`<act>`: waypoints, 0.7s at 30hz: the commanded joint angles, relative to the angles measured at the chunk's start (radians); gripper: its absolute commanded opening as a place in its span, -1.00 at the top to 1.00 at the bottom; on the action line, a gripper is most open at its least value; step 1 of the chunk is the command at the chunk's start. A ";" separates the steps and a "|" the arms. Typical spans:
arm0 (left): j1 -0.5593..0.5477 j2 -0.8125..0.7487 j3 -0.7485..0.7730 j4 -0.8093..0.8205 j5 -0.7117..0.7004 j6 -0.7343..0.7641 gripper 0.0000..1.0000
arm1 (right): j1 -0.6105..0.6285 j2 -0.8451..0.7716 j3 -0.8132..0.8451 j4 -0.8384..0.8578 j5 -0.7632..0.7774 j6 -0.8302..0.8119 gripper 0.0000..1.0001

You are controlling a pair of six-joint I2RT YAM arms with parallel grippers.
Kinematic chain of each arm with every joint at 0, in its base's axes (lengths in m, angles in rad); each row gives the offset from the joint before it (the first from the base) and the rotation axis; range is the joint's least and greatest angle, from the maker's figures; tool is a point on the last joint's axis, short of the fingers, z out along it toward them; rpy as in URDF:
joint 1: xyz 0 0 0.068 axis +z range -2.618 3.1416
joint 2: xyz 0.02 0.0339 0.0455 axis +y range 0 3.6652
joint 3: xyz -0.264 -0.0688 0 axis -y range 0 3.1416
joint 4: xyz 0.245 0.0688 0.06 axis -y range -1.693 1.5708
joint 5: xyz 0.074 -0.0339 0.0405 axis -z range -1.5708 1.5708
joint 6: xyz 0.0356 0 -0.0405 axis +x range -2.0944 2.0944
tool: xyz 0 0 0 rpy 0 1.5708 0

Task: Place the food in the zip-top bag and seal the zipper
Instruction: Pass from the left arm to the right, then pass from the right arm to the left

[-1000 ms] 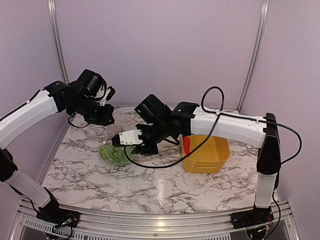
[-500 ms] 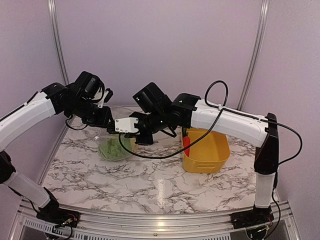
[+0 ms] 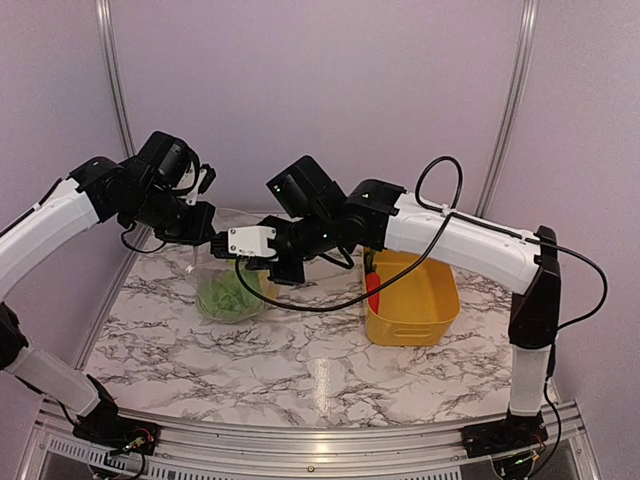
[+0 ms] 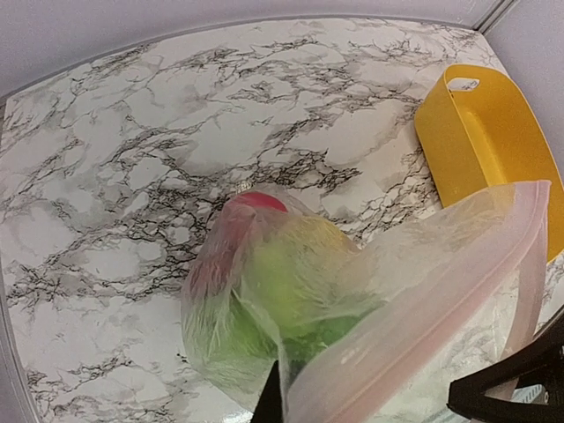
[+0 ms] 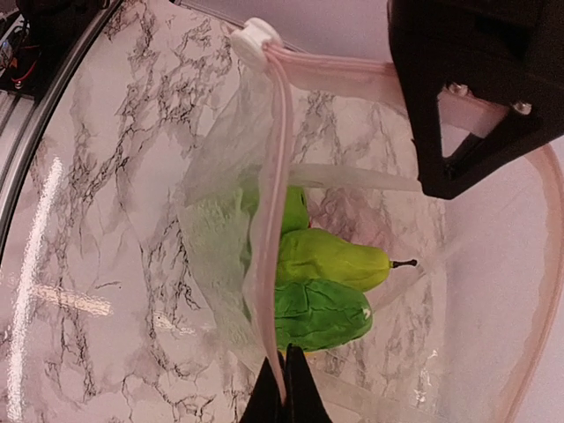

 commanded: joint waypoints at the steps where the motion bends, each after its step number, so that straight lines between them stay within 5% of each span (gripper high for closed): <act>1: 0.005 -0.019 0.062 -0.037 0.001 -0.006 1.00 | -0.001 -0.057 0.062 -0.018 -0.054 0.041 1.00; 11: 0.004 0.002 -0.016 -0.011 0.013 -0.014 1.00 | -0.001 -0.028 0.036 -0.019 -0.037 0.047 0.89; 21: 0.004 -0.038 0.102 0.011 0.023 0.000 1.00 | -0.004 -0.043 0.087 -0.022 -0.096 0.067 0.98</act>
